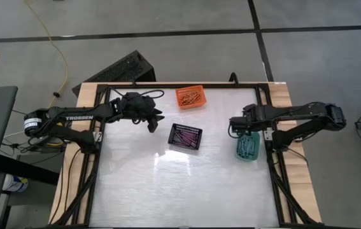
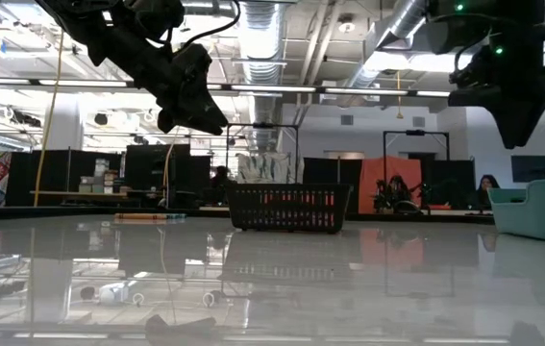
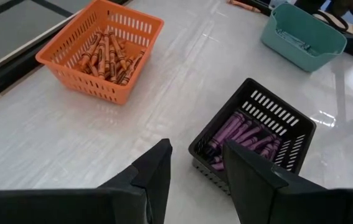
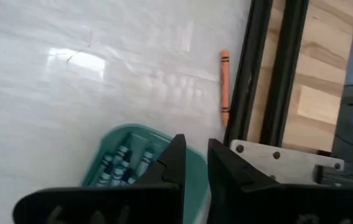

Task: Sort crayons
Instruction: Put the orange crayon into the orange bin, then put the blue green crayon into the green bin

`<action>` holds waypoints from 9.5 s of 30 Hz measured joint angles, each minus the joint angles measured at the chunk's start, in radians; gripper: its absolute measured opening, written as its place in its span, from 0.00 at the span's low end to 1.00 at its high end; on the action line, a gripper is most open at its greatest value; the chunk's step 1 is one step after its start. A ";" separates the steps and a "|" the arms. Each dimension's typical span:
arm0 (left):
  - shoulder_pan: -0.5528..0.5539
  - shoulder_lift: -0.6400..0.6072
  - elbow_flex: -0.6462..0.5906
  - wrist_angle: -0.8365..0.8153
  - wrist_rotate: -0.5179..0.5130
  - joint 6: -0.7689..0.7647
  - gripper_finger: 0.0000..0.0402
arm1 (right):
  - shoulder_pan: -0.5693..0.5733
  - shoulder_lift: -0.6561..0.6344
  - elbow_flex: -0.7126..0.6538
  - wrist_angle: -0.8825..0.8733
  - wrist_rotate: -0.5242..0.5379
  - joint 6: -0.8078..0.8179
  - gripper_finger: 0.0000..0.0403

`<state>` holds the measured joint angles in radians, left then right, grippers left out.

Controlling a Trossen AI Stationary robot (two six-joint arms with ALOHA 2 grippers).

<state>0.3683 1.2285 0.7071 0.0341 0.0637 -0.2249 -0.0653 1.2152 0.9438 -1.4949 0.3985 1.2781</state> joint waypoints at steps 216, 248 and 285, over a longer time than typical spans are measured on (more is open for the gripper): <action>0.000 0.000 0.000 -0.002 0.000 0.000 0.33 | -0.478 0.782 0.699 0.918 -0.344 -1.629 0.00; 0.000 0.000 0.000 -0.002 0.000 0.000 0.33 | -0.411 0.763 0.698 0.776 -0.267 -1.680 0.36; 0.190 -0.017 0.021 -0.190 -0.363 0.400 0.33 | 0.238 0.122 0.699 0.370 0.049 -0.990 0.34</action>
<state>0.5579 1.2119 0.7285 -0.1556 -0.2992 0.1753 0.1723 1.3372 1.6424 -1.1245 0.4474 0.2882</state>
